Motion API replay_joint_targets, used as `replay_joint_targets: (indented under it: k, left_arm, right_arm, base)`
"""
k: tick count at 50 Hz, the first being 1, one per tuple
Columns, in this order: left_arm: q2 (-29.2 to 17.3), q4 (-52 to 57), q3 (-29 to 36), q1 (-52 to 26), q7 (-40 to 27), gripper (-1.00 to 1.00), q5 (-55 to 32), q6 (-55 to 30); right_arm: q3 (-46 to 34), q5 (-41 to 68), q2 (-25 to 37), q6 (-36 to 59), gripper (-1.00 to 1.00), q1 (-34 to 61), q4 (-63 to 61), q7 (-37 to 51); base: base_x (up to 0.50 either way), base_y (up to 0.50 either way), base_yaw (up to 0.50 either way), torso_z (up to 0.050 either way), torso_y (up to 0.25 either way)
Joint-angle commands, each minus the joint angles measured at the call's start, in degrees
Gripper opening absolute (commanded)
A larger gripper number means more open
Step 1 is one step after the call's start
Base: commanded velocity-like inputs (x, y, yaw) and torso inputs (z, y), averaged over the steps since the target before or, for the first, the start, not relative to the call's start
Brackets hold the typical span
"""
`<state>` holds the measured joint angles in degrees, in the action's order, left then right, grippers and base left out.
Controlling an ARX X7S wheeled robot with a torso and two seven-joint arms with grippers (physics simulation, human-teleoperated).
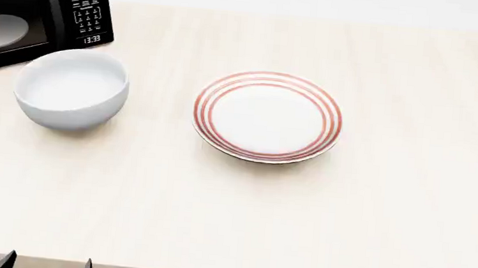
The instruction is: Put the white bowl to the right of the plate.
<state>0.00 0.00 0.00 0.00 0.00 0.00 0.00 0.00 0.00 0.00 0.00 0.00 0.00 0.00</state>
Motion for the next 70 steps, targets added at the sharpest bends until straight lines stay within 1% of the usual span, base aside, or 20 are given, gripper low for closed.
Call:
replay_joint_targets:
  k: [1,2,4,5,8,10,11,14,15,17,24,28,29,40,62,64,65,66,68,70]
  left_arm:
    - [-0.7,-0.4,0.8,-0.2,-0.8,1.0,-0.7,0.2]
    - [-1.0,0.4,1.2,0.1,-1.2,1.0,-1.0,-0.5]
    - [-1.7,0.9,2.3,0.1,-1.1,1.0,-1.3,-1.9]
    - [-1.9,1.7,2.8,0.1,-1.4,1.0,-1.1,-3.6]
    - [-2.7,7.8,3.5,-0.1,-2.3,1.0,-0.2,-10.8]
    - [-3.2,12.5,3.7,-0.1,-1.7,1.0,-1.4,-15.2]
    - [-3.7,16.8,4.2,-0.5,-1.4,1.0,-1.3,-19.4]
    - [-4.8,25.5,5.4,-1.4,0.0,1.0,-2.6,-27.7]
    - [-4.9,29.6,5.2,-2.5,0.5,1.0,-3.7,-32.6]
    - [-5.3,34.2,4.7,-4.6,0.8,1.0,-5.1,-38.8]
    - [-6.4,41.4,3.0,-10.2,0.3,1.0,-6.9,-49.2]
    - [-6.9,42.6,2.3,-11.6,0.2,1.0,-7.6,-51.2]
    - [-7.0,42.8,2.1,-12.0,0.1,1.0,-7.7,-51.7]
    - [-7.3,44.7,1.8,-13.5,-0.7,1.0,-8.5,-53.9]
    - [-7.7,47.0,0.3,-14.2,-1.8,1.0,-10.4,-55.0]
    - [-7.8,46.6,0.4,-14.2,-1.9,1.0,-10.4,-54.6]
    - [-7.7,46.5,0.3,-14.3,-2.0,1.0,-10.5,-54.7]
    - [-7.8,46.6,0.4,-14.3,-2.1,1.0,-10.4,-54.7]
    - [-7.8,46.8,0.3,-14.3,-2.2,1.0,-10.6,-54.9]
    - [-7.9,47.2,0.4,-14.3,-2.3,1.0,-10.7,-55.0]
  right_arm:
    - [-1.3,1.0,1.0,-0.5,1.0,0.2,0.7,1.3]
    - [-2.3,-1.2,1.4,1.4,1.0,0.2,-0.4,2.7]
    - [-2.7,-0.4,1.9,1.8,1.0,-0.6,-2.3,2.6]
    - [-3.2,0.5,2.4,1.0,1.0,-1.1,-2.9,1.6]
    - [-3.3,1.1,3.0,5.2,1.0,-2.1,-7.8,2.0]
    - [-2.6,3.8,3.4,9.8,1.0,-1.7,-11.3,1.2]
    - [-1.7,5.1,3.8,13.9,1.0,-0.9,-14.9,1.4]
    - [-1.1,5.2,4.8,20.2,1.0,1.1,-21.6,2.7]
    - [-0.5,6.1,5.4,25.1,1.0,2.6,-25.5,2.9]
    - [0.9,7.9,6.2,31.6,1.0,5.3,-30.2,3.1]
    - [4.6,13.4,7.7,47.3,1.0,13.1,-41.1,3.9]
    - [3.9,13.8,8.4,50.5,1.0,15.3,-43.5,4.5]
    - [5.9,17.4,7.7,49.7,1.0,14.9,-44.2,1.9]
    - [7.0,19.7,7.7,52.2,1.0,16.4,-44.1,2.2]
    - [6.3,21.8,8.2,52.5,1.0,16.3,-44.8,2.9]
    - [4.4,19.8,8.9,53.6,1.0,16.8,-43.8,4.6]
    - [2.5,17.7,9.8,50.8,1.0,16.2,-43.7,4.8]
    - [2.5,17.8,9.6,50.6,1.0,15.9,-43.7,4.9]
    - [2.6,18.2,9.7,50.9,1.0,16.0,-43.9,4.8]
    - [5.3,22.5,9.1,51.0,1.0,15.4,-45.3,2.0]
  base:
    - [0.0,0.0,0.0,0.0,0.0]
    - [0.0,0.0,0.0,0.0,0.0]
    - [0.0,0.0,0.0,0.0,0.0]
    - [0.0,0.0,0.0,0.0,0.0]
    - [0.0,0.0,0.0,0.0,0.0]
    - [0.0,0.0,0.0,0.0,0.0]
    - [0.0,0.0,0.0,0.0,0.0]
    - [0.0,0.0,0.0,0.0,0.0]
    - [0.0,0.0,0.0,0.0,0.0]
    - [0.0,0.0,0.0,0.0,0.0]
    - [0.0,0.0,0.0,0.0,0.0]
    - [0.0,0.0,0.0,0.0,0.0]
    - [0.13,0.05,0.0,0.0,0.0]
    - [0.48,0.27,0.0,0.0,0.0]
    - [0.49,0.26,0.0,0.0,0.0]
    - [0.29,0.0,0.0,0.0,0.0]
    - [0.0,0.0,0.0,0.0,0.015]
    - [0.0,0.0,0.0,0.0,0.0]
    - [0.0,0.0,0.0,0.0,0.0]
    - [0.1,0.0,0.0,0.0,0.0]
